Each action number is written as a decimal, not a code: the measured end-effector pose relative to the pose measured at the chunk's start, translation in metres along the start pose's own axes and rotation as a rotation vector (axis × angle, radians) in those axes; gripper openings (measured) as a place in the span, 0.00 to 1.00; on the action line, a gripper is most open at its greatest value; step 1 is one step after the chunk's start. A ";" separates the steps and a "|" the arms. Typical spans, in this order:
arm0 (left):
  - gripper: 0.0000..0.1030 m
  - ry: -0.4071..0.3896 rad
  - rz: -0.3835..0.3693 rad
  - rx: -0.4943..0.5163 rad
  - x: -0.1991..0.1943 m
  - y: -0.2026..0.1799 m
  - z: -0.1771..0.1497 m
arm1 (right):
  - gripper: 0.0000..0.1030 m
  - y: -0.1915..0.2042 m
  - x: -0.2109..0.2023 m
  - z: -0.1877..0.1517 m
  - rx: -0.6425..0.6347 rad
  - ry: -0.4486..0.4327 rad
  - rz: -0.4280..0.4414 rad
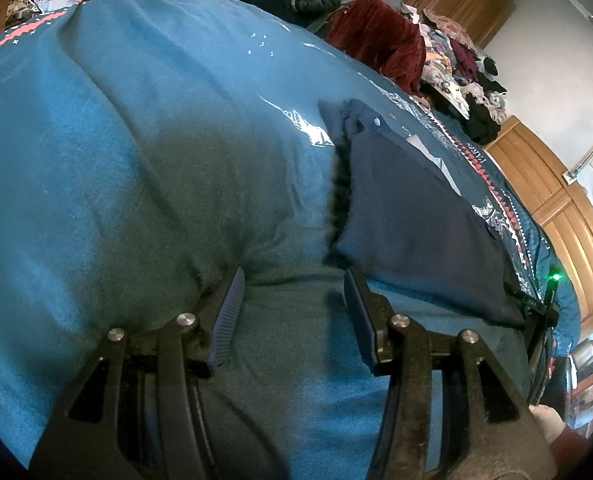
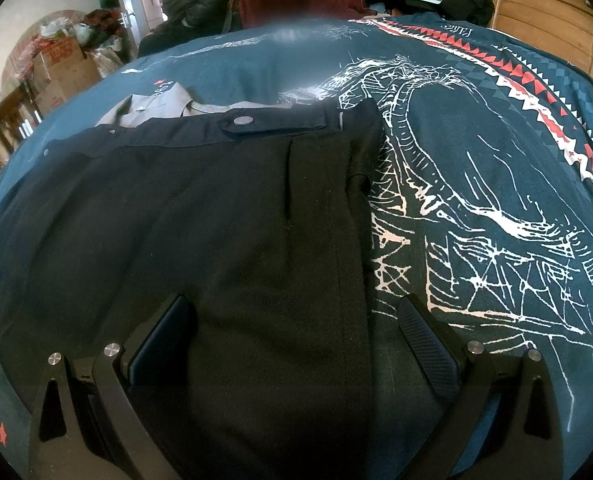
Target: Fold large clothes
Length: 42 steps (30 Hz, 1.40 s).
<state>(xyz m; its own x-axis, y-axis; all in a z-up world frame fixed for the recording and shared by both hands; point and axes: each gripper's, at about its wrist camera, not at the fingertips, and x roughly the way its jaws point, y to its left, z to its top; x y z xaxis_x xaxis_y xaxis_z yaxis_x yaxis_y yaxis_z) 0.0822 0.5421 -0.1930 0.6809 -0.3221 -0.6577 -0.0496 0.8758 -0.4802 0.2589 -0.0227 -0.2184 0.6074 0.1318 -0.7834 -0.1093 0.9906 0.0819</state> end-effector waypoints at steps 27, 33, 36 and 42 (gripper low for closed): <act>0.68 0.043 -0.128 -0.055 -0.037 -0.035 -0.008 | 1.00 0.002 -0.002 -0.003 0.006 -0.007 0.006; 0.73 0.049 -0.134 -0.095 -0.006 -0.059 -0.008 | 1.00 0.002 -0.002 -0.003 0.007 -0.007 0.006; 0.72 0.022 -0.078 -0.201 0.012 -0.047 -0.003 | 1.00 0.002 -0.002 -0.003 0.007 -0.007 0.006; 0.68 -0.036 -0.060 -0.238 0.024 -0.053 0.003 | 1.00 0.002 -0.002 -0.003 0.007 -0.007 0.005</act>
<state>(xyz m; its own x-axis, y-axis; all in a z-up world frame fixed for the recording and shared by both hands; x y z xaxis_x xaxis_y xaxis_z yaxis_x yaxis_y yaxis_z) 0.1031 0.4890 -0.1812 0.7130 -0.3543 -0.6051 -0.1764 0.7445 -0.6438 0.2552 -0.0214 -0.2189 0.6124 0.1372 -0.7785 -0.1072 0.9901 0.0902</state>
